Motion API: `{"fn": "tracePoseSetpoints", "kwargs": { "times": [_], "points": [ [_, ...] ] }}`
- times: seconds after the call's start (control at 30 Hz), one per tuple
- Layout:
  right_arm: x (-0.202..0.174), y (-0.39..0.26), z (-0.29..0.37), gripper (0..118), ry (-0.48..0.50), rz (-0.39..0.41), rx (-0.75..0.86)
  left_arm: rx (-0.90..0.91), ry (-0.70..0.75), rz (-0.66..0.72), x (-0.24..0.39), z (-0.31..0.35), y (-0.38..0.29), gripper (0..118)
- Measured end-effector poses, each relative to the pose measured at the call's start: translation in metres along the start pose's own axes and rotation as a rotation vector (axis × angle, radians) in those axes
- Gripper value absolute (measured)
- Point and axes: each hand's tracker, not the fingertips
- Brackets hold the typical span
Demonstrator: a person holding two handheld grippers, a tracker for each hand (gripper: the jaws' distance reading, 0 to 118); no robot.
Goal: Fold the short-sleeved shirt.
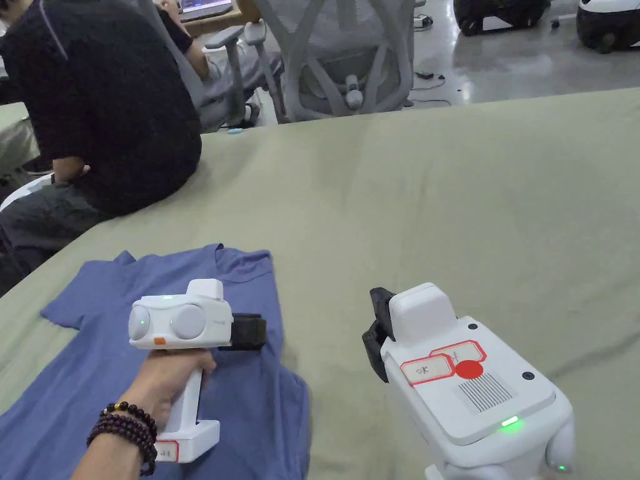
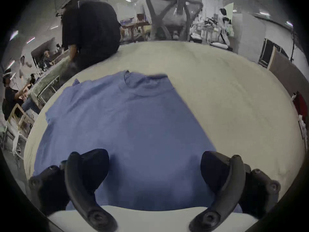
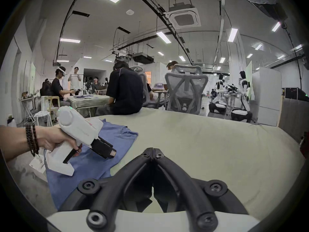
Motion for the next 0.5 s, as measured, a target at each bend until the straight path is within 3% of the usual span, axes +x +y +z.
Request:
{"fn": "tracePoseSetpoints", "kwargs": {
  "times": [0.07,0.1,0.17,0.2,0.27,0.3,0.4,0.5],
  "points": [
    [-0.001,-0.003,-0.002,0,0.000,0.004,-0.011,0.012,-0.019,0.050,-0.007,-0.009,-0.006,97],
    [0.000,-0.004,-0.002,0,0.002,0.002,-0.015,0.042,-0.023,0.073,-0.009,-0.006,-0.006,82],
    [-0.002,-0.002,0.000,0,0.003,0.001,-0.020,0.084,0.035,0.070,-0.010,0.005,-0.005,28],
    [-0.002,-0.003,0.001,0,0.003,-0.001,-0.020,0.098,0.066,0.068,-0.013,0.006,-0.005,8],
    [0.000,-0.004,0.004,0,0.012,-0.021,-0.011,0.087,0.200,0.018,-0.020,0.003,-0.008,8],
    [0.001,-0.004,0.005,0,0.011,-0.024,-0.012,0.088,0.074,0.053,-0.026,0.004,-0.008,8],
    [0.006,-0.003,0.011,0,-0.002,-0.021,-0.013,0.112,0.071,0.053,-0.020,0.017,-0.007,8],
    [0.017,-0.003,0.018,0,-0.024,-0.031,-0.011,0.223,0.069,-0.055,-0.006,0.040,0.000,8]
  ]
}}
